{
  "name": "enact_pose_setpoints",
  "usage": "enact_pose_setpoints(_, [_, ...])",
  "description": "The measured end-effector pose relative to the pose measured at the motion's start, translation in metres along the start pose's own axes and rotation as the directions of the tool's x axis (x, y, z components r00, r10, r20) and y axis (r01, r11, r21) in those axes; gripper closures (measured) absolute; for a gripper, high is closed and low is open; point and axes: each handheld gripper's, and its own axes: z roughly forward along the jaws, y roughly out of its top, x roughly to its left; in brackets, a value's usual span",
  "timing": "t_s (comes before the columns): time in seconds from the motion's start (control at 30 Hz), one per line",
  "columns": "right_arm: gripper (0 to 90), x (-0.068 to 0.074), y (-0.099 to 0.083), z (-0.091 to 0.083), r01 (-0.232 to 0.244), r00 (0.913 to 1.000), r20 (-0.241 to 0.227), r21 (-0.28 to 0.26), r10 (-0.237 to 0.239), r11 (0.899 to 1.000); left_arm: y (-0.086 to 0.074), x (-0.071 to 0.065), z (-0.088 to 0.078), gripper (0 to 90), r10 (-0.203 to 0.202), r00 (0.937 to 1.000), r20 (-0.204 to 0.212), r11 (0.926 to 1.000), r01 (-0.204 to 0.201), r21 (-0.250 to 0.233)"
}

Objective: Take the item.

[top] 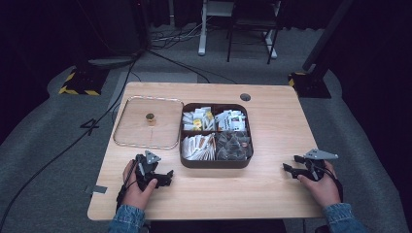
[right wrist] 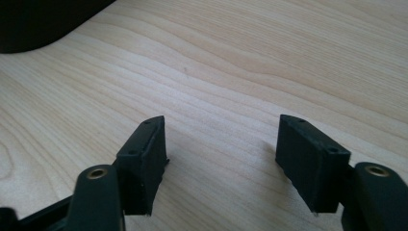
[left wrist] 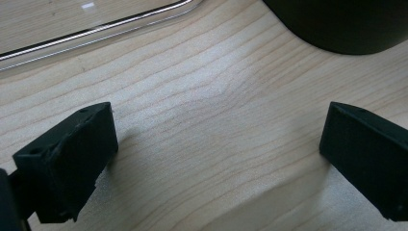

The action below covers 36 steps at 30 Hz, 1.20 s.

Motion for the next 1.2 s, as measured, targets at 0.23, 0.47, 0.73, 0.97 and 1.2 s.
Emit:
enact_pose_setpoints(0.23, [39.8,0.005,0.012,-0.006,-0.011,0.9999,-0.01,-0.032,0.01,0.999,0.0,0.0,0.0,0.1,0.0,1.0,0.0,1.0,0.0,0.0])
enact_pose_setpoints(0.47, [39.6,0.014,0.044,-0.012,0.026,0.9986,-0.045,-0.058,-0.029,0.998,0.0,0.0,0.0,0.1,-0.001,1.0,0.001,1.0,0.001,-0.001])
enact_pose_setpoints(0.73, [40.6,0.027,0.088,-0.011,0.05,0.9941,-0.091,-0.094,-0.059,0.994,0.0,0.0,0.0,0.2,0.005,1.0,0.002,1.0,-0.005,0.0])
enact_pose_setpoints(0.97, [41.0,0.045,0.128,-0.005,0.09,0.9861,-0.129,-0.117,-0.105,0.989,0.0,0.0,0.0,0.1,0.005,1.0,0.002,1.0,-0.005,-0.001])
enact_pose_setpoints(1.2, [41.5,0.052,0.161,0.012,0.103,0.9794,-0.161,-0.124,-0.122,0.987,0.0,-0.001,0.0,0.2,-0.008,1.0,-0.005,1.0,0.008,-0.001])
